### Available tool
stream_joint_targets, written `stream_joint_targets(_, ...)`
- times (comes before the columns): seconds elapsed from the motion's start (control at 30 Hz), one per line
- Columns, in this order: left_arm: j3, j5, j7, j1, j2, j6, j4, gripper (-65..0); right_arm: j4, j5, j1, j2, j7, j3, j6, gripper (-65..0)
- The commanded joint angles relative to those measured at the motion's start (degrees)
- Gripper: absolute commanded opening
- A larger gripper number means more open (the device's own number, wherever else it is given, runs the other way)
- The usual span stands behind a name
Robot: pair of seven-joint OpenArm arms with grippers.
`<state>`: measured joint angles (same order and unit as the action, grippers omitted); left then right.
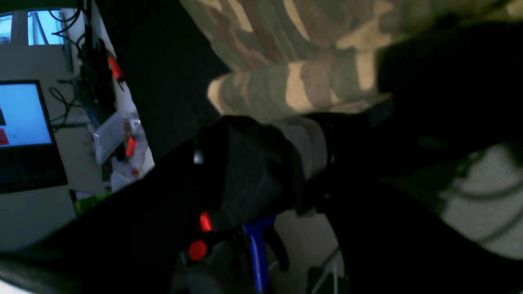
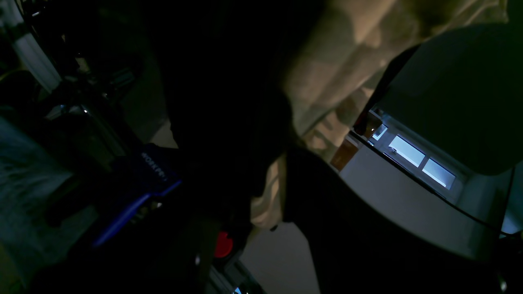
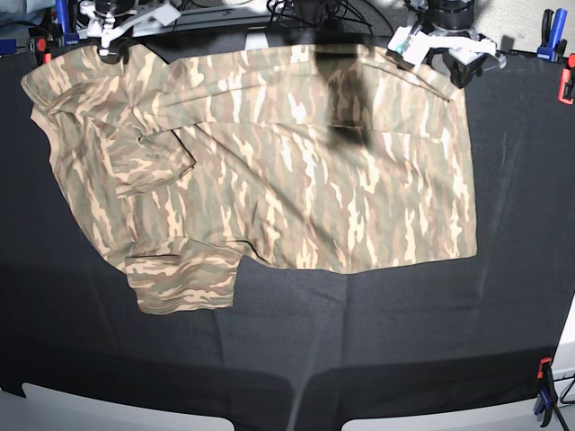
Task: Layout the t-shirt on the table in an organized manner, then fold the t-shirt properly
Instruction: 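Hold the collar edge raised and shift it with both grippers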
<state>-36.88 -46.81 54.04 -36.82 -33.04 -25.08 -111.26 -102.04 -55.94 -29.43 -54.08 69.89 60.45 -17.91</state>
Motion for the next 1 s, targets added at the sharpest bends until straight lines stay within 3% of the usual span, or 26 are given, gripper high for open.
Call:
stream_joint_targets(0.0,-0.02,-2.71,0.44,-0.35,-0.5,-0.87,-0.94,-42.0,-0.87,-3.45,-0.37,-0.85,1.62,0.02,-1.55,-54.6)
stream_joint_targets(0.13,-0.02,-8.66,7.26,-0.33,-0.46,-0.87,-0.94,-42.0,-2.27,-11.76,-2.21,-1.18,2.84,0.07,-5.77,-54.6)
stream_joint_targets(0.27,0.0,-13.4,19.65,-0.35,-0.48,-0.87,-0.94,-42.0,-5.6,-13.18,-4.09,-1.14,2.8,0.07,-7.93,-54.6)
stream_joint_targets(0.33,0.04,-14.08,22.36,-0.33,-0.48,-0.87,-0.94,-42.0,-7.45,-13.2,-4.09,-1.14,2.8,0.07,-8.09,-54.6)
stream_joint_targets(0.57,0.09,-21.49,18.03,0.04,-0.48,-1.11,-0.96,-42.0,-11.87,-14.6,-3.89,-0.94,2.32,-0.22,-8.11,-54.6)
stream_joint_targets(0.8,0.09,-21.73,18.14,1.11,-0.46,-2.01,-1.01,-42.0,-12.11,-13.64,-4.11,-1.18,2.34,0.17,-8.04,-54.6)
stream_joint_targets(0.97,0.07,-20.72,18.01,0.83,-0.44,-3.54,-1.01,-42.0,-12.11,-6.86,-4.11,-4.5,0.72,3.76,-5.81,-54.6)
